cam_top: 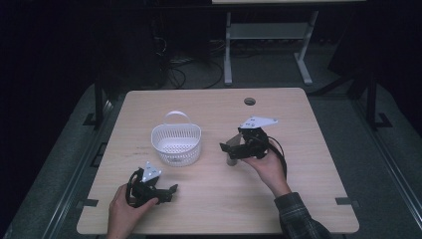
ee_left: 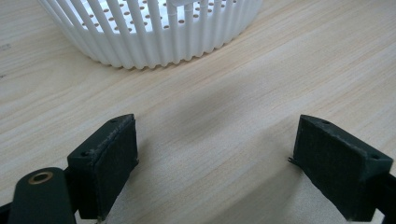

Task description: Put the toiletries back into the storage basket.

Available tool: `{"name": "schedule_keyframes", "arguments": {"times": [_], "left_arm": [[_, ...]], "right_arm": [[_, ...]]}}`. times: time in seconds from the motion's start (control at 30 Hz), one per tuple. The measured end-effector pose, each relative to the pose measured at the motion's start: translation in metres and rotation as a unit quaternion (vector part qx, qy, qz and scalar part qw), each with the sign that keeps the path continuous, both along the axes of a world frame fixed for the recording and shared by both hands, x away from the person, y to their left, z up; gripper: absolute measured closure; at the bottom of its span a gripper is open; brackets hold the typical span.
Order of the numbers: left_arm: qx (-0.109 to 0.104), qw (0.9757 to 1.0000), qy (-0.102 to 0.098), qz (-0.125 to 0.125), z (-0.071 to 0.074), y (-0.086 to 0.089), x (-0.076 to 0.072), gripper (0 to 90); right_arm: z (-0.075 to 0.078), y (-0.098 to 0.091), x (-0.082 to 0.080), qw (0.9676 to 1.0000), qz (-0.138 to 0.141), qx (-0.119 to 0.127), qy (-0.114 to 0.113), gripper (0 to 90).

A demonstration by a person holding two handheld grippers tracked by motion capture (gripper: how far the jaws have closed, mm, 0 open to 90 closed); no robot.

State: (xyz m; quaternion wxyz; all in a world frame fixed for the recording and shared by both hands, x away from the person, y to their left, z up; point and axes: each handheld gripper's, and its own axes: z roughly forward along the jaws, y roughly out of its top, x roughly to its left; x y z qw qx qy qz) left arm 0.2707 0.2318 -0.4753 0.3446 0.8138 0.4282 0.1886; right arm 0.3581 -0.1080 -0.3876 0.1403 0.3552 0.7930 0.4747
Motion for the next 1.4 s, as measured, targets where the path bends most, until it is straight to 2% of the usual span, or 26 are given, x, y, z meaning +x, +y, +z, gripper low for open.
{"name": "schedule_keyframes", "arguments": {"times": [0.07,0.27,0.57,1.2,1.4], "left_arm": [[0.000,1.0000,0.000,0.000,0.0000,0.0000,0.0000,12.7],[-0.002,1.0000,-0.001,0.001,-0.0003,-0.0003,0.0001,12.6],[-0.001,1.0000,-0.001,0.001,-0.0003,-0.0004,0.0003,12.6],[-0.001,1.0000,0.000,0.000,-0.0001,-0.0004,0.0003,12.6],[-0.002,1.0000,0.000,0.001,-0.0002,-0.0005,0.0003,12.6]], "right_arm": [[0.0003,0.0015,0.0004,1.0000,0.001,-0.001,-0.002,13.8],[0.0000,0.0055,0.0010,1.0000,-0.004,0.001,-0.005,15.2],[-0.0027,0.0048,0.0007,0.9999,-0.011,-0.001,0.000,29.1],[0.0003,0.0012,0.0005,0.9999,-0.001,-0.004,0.011,30.0],[0.0064,-0.0006,-0.0011,0.9999,0.000,-0.004,0.009,30.1]]}}
